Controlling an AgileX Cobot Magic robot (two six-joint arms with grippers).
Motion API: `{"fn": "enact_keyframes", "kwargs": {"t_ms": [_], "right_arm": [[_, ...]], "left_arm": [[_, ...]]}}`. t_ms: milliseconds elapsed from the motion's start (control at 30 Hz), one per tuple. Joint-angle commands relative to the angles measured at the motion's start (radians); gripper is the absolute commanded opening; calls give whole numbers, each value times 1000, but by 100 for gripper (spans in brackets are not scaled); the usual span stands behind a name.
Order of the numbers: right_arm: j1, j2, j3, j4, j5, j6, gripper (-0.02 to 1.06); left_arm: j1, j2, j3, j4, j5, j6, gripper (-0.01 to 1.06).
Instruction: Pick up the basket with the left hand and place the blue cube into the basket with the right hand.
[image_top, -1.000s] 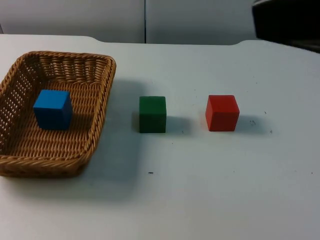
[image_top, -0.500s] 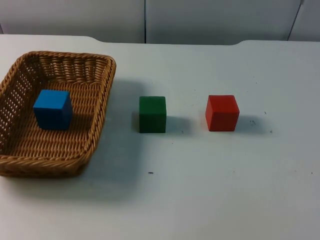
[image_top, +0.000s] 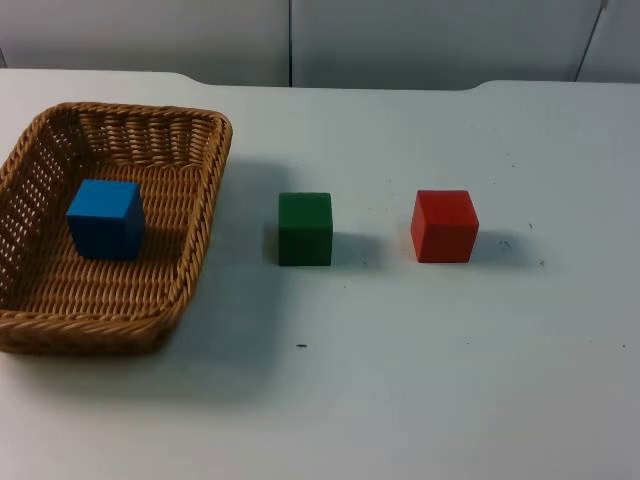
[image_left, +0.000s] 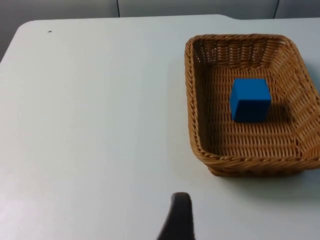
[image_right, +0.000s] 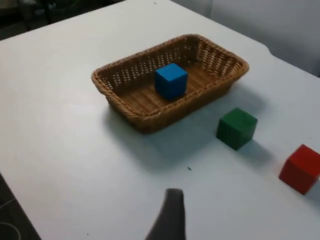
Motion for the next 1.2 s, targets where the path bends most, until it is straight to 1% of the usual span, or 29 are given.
{"fn": "enact_keyframes", "kwargs": {"t_ms": [0, 33, 67, 133, 167, 200, 333, 467, 567, 600, 633, 700, 767, 800, 833, 900, 933, 1000, 1100, 1167], "right_arm": [[4, -40, 5, -39, 56, 48, 74], [4, -69, 5, -48, 85, 64, 74], [4, -69, 5, -48, 85, 64, 74], [4, -131, 5, -54, 167, 93, 74], [4, -143, 5, -54, 181, 93, 74], [4, -174, 5, -54, 214, 100, 74], [4, -228, 5, -52, 260, 113, 74], [4, -293, 3, -19, 291, 109, 74], [4, -334, 3, -16, 401, 104, 74], [4, -334, 3, -20, 415, 104, 74], [4, -334, 3, -20, 415, 104, 74], [4, -334, 3, -21, 416, 106, 74], [4, -334, 3, -21, 412, 80, 74], [4, -334, 3, -21, 412, 80, 74], [4, -334, 3, -21, 412, 73, 74], [4, -334, 3, -21, 412, 47, 74], [4, -334, 3, -21, 412, 33, 74], [4, -334, 3, -29, 409, 32, 74], [4, -334, 35, -42, 359, 30, 74], [4, -334, 35, -42, 359, 30, 74]], "left_arm": [[3, -5, 2, 0, -2, -9, 69], [3, -5, 2, 0, -2, -9, 69], [3, -5, 2, 0, -2, -9, 69], [3, -5, 2, 0, -2, -9, 69], [3, -5, 2, 0, -2, -9, 69], [3, -5, 2, 0, -2, -9, 69], [3, -5, 2, 0, -2, -9, 69], [3, -5, 2, 0, -2, -9, 69], [3, -5, 2, 0, -2, -9, 70], [3, -5, 2, 0, -2, -9, 70], [3, -5, 2, 0, -2, -9, 70], [3, -5, 2, 0, -2, -9, 79], [3, -5, 2, 0, -2, -9, 90], [3, -5, 2, 0, -2, -9, 90], [3, -5, 2, 0, -2, -9, 95], [3, -5, 2, 0, -2, -9, 101], [3, -5, 2, 0, -2, -9, 103], [3, -5, 2, 0, -2, -9, 103], [3, -5, 2, 0, -2, -9, 103], [3, -5, 2, 0, -2, -9, 103]]}}
